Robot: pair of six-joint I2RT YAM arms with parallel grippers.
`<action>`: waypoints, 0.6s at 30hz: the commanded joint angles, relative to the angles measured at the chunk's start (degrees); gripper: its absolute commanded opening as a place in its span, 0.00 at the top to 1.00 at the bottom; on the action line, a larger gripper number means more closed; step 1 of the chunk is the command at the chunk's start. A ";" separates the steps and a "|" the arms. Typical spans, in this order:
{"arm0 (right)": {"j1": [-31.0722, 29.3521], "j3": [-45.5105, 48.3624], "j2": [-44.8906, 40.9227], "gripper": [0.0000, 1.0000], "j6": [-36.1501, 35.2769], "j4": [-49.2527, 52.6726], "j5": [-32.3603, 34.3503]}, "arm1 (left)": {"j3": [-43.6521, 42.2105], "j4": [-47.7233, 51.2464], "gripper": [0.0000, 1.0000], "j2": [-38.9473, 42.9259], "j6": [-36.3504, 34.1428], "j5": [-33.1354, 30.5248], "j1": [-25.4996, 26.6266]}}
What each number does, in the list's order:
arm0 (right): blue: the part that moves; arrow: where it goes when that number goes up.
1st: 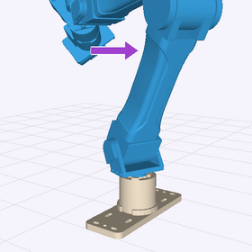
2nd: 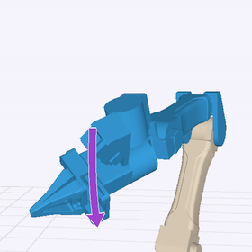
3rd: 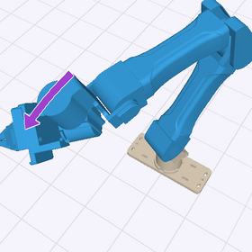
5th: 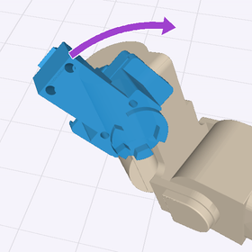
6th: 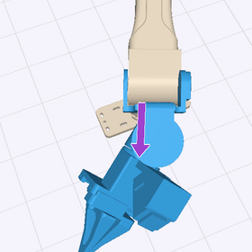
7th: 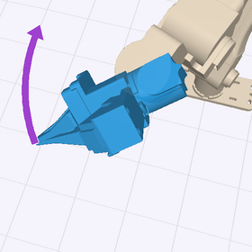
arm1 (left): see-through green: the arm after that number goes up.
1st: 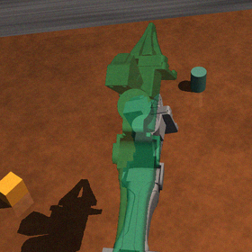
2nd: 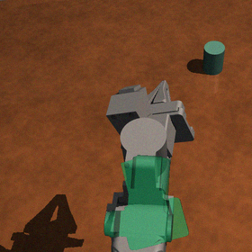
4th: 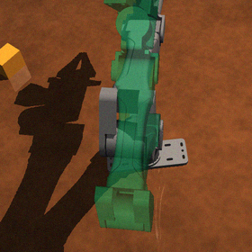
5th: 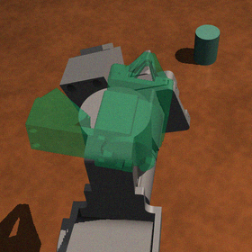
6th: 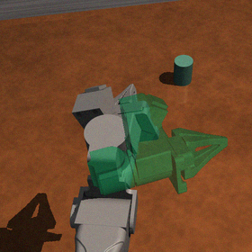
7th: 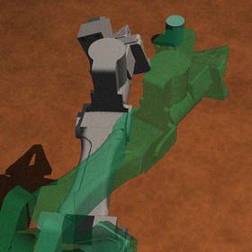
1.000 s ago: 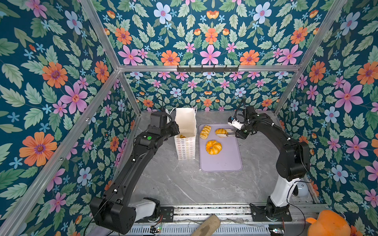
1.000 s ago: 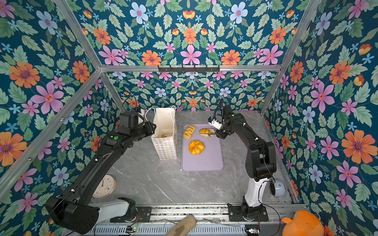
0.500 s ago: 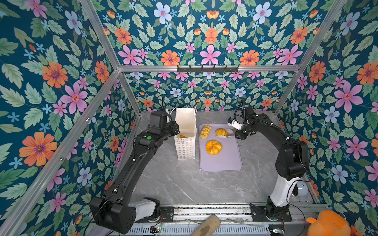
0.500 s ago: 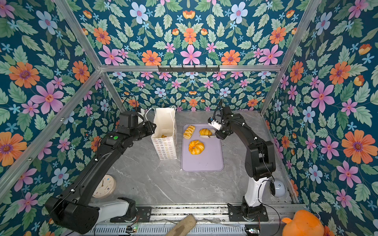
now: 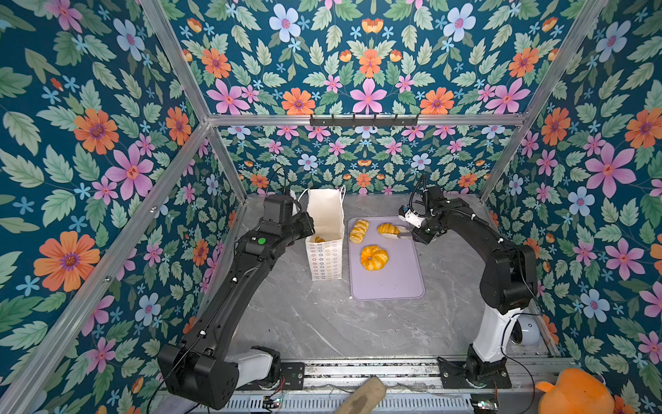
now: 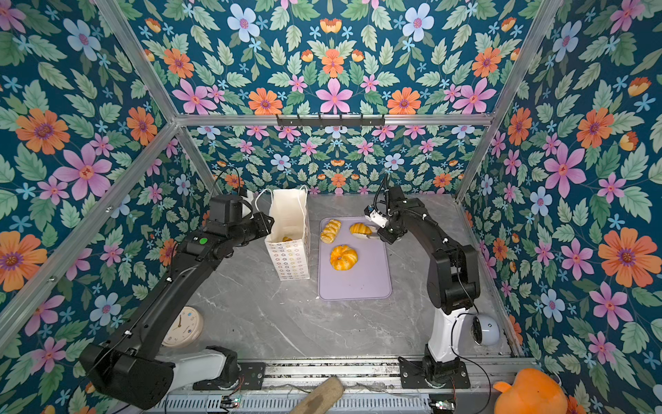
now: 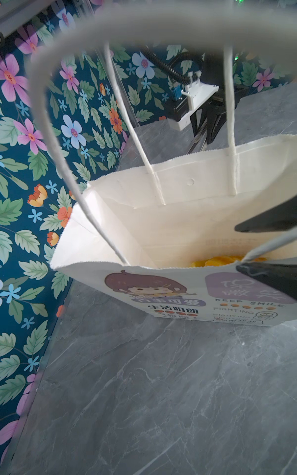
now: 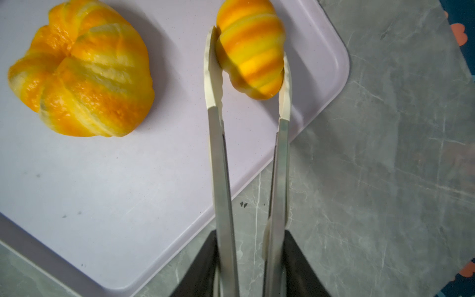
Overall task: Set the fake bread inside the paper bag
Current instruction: 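Lower the tongs around the striped yellow bun and squeeze shut, then lift the striped bun with the tongs and carry it over the bag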
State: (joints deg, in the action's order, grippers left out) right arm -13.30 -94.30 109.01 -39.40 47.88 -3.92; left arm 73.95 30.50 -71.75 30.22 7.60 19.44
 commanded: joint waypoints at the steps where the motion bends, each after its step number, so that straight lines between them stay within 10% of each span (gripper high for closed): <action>1: -0.46 -0.72 -1.48 0.63 0.79 0.91 1.65 | 0.39 -0.18 0.77 0.38 -0.33 -0.21 -0.09; 18: -8.16 -11.17 -11.09 0.66 14.49 15.55 11.35 | -0.17 -0.80 0.77 0.99 -0.01 0.22 -0.10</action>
State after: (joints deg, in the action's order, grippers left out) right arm -20.80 -102.10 97.80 -31.66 58.70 4.32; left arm 73.65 30.46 -71.11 30.22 7.60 19.44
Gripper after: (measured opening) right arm 0.341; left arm 0.233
